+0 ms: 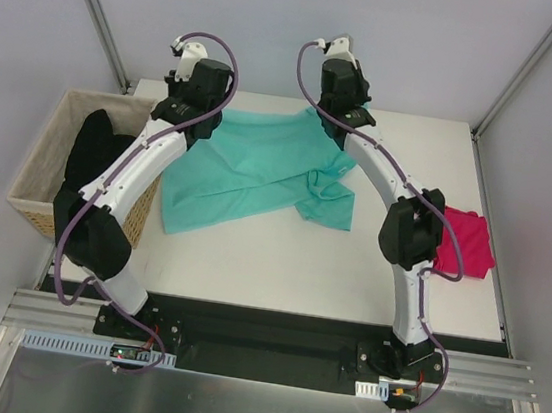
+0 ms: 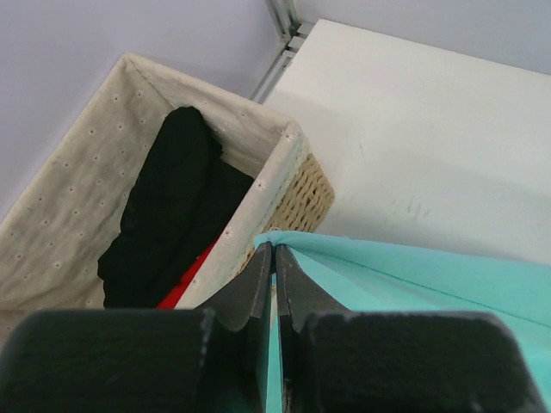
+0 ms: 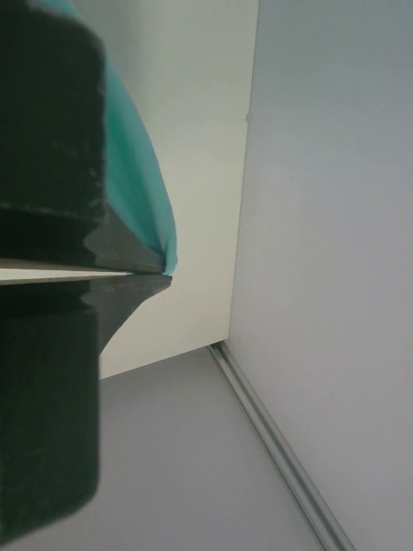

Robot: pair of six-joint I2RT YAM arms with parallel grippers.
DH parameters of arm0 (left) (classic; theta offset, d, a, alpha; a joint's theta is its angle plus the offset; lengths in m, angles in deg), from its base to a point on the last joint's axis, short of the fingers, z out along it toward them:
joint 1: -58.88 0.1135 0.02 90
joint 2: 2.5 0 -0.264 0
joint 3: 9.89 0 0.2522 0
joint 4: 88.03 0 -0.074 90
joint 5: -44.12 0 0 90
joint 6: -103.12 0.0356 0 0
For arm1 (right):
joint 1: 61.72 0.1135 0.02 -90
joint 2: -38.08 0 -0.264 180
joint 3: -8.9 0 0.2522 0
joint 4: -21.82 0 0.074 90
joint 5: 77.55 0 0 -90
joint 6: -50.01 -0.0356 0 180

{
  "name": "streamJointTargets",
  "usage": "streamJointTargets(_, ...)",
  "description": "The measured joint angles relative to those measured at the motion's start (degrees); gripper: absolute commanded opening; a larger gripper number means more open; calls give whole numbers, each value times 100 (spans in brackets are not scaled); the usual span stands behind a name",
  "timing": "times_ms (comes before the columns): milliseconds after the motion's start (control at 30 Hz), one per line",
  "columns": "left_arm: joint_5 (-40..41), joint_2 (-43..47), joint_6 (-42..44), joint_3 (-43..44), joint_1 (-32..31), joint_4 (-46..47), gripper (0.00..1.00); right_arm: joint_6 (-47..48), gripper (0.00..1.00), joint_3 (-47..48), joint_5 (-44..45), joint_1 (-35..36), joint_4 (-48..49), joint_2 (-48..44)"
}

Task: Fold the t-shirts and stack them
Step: Flatten out the tshirt

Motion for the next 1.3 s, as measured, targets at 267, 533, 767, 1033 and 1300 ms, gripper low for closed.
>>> streamJointTargets(267, 33, -782, -63, 310, 365, 201, 0, -278, 1, 31, -319, -188, -2, 87)
streamJointTargets(533, 22, -1456, -127, 970, 601, 245, 0, -651, 1, 326, -765, -494, 35, 415)
streamJointTargets(767, -7, -1805, -136, 1351, 737, 280, 9, -922, 28, 485, -1095, -719, 37, 660)
streamJointTargets(1033, -144, -2074, -90, 1504, 811, 315, 71, -1008, 72, 516, -1207, -822, 63, 787)
streamJointTargets(1300, -291, -2087, -111, 1622, 844, 319, 62, -946, 72, 501, -1246, -962, 142, 789)
